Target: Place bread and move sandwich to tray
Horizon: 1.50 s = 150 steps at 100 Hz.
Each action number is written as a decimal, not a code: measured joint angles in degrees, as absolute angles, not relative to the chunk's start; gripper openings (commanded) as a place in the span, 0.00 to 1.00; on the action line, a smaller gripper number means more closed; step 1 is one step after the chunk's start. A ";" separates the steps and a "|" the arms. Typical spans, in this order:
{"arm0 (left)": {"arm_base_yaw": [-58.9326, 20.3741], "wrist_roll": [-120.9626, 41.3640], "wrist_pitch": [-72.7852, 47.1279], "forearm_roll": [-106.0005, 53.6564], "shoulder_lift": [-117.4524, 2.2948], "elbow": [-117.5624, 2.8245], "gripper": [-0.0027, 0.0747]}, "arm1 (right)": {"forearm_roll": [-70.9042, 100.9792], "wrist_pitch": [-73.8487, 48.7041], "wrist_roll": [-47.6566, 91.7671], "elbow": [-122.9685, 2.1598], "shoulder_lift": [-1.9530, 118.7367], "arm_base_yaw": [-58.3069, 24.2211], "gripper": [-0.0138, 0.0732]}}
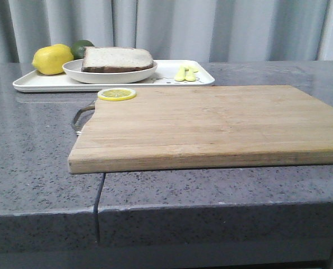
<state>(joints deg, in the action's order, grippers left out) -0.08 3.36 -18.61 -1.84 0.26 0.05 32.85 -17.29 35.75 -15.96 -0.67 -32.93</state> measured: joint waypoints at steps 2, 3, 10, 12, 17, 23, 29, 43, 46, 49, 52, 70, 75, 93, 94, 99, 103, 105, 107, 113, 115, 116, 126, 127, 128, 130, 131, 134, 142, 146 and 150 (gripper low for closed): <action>-0.08 3.36 -18.61 -1.84 0.26 0.05 0.01 | 32.85 -17.29 35.75 -15.96 -0.67 -32.93 0.09; -0.08 3.36 -18.61 -1.84 0.26 0.05 0.01 | 32.85 -17.29 35.75 -15.96 -0.67 -32.93 0.09; -0.08 3.39 -18.61 -1.84 0.26 0.05 0.01 | 32.85 -17.29 35.75 -15.96 -0.67 -32.93 0.09; -0.08 3.39 -18.61 -1.84 0.26 0.05 0.01 | 32.85 -17.29 35.75 -15.96 -0.67 -32.93 0.09; -0.08 3.49 -18.61 -1.84 0.26 0.05 0.01 | 32.85 -17.29 35.75 -15.96 -0.67 -32.93 0.09; -0.08 3.49 -18.61 -1.90 0.26 0.05 0.01 | 32.85 -17.29 35.75 -15.96 -0.67 -32.93 0.09; -0.08 3.49 -18.61 -1.90 0.26 0.05 0.01 | 32.85 -17.29 35.75 -15.96 -0.67 -32.93 0.09; -0.08 3.49 -18.61 -1.90 0.26 0.05 0.01 | 32.85 -17.29 35.75 -15.87 -0.67 -32.93 0.09; -0.08 3.49 -18.61 -1.90 0.26 0.05 0.01 | 32.85 -17.17 35.75 -15.61 -0.67 -32.93 0.09; -0.08 3.49 -18.61 -1.90 0.26 0.05 0.01 | 32.85 -17.17 35.75 -15.35 -0.67 -32.93 0.09; -0.08 3.49 -18.61 -1.90 0.26 0.05 0.01 | 32.85 -17.17 35.75 -15.22 -0.67 -32.93 0.09; -0.08 3.49 -18.61 -1.90 0.26 0.05 0.01 | 31.21 -15.70 35.75 -12.85 -0.67 -32.82 0.09; -0.08 3.49 -18.61 -1.90 0.26 0.05 0.01 | 29.01 -15.23 35.75 -11.90 -0.67 -32.65 0.09; -0.08 3.49 -18.61 -1.90 0.26 0.05 0.01 | 17.22 -7.60 26.70 -7.01 -0.56 -27.54 0.09; -0.08 3.49 -18.61 -1.90 0.26 0.05 0.01 | 16.70 -7.11 25.16 -6.83 -0.36 -27.20 0.09; -0.08 3.49 -18.61 -1.90 0.26 0.05 0.01 | 12.50 -3.49 19.46 -5.34 0.12 -24.65 0.09; -0.08 3.49 -18.61 -1.97 0.26 0.05 0.01 | 9.30 0.00 15.15 -4.10 0.39 -22.21 0.09; -0.08 3.49 -18.61 -1.97 0.26 0.05 0.01 | 7.73 1.64 12.58 -3.46 0.71 -20.92 0.09; -0.08 3.49 -18.61 -1.97 0.26 0.05 0.01 | 6.15 3.27 10.14 -2.78 0.81 -19.59 0.09; -0.08 3.49 -18.61 -1.97 0.26 0.05 0.01 | 2.19 6.98 3.66 -0.88 1.06 -15.79 0.09; -0.08 3.49 -18.61 -1.97 0.26 0.05 0.01 | 0.85 8.20 1.77 -0.20 1.06 -14.35 0.09; -0.08 3.49 -18.61 -1.97 0.26 0.05 0.01 | 0.45 8.87 1.17 0.00 1.06 -13.88 0.09; -0.08 3.49 -18.61 -1.97 0.26 0.05 0.01 | -4.21 11.26 -5.80 1.36 1.06 -7.17 0.09; -0.08 3.49 -18.61 -1.97 0.26 0.05 0.01 | -4.42 11.24 -6.44 1.36 1.06 -6.78 0.09; -0.08 3.49 -18.61 -1.97 0.26 0.05 0.01 | -4.64 11.41 -6.72 1.36 1.06 -6.02 0.09; -0.08 3.49 -18.61 -1.97 0.26 0.05 0.01 | -5.17 11.39 -7.38 1.45 1.06 -5.28 0.09; -0.08 3.49 -18.61 -1.97 0.26 0.05 0.01 | -5.43 11.39 -7.61 1.45 1.06 -4.57 0.09; -0.08 3.49 -18.61 -1.97 0.26 0.05 0.01 | -5.81 11.39 -8.37 1.57 1.17 -3.23 0.09; -0.08 3.49 -18.61 -1.97 0.26 0.05 0.01 | -6.52 11.09 -9.08 1.57 1.15 -0.13 0.09; -0.08 3.49 -18.61 -1.97 0.26 0.05 0.01 | -6.76 10.52 -9.37 1.57 0.95 0.67 0.09; -0.08 3.49 -18.61 -2.05 0.26 0.05 0.01 | -6.75 9.38 -9.52 1.57 0.29 1.23 0.09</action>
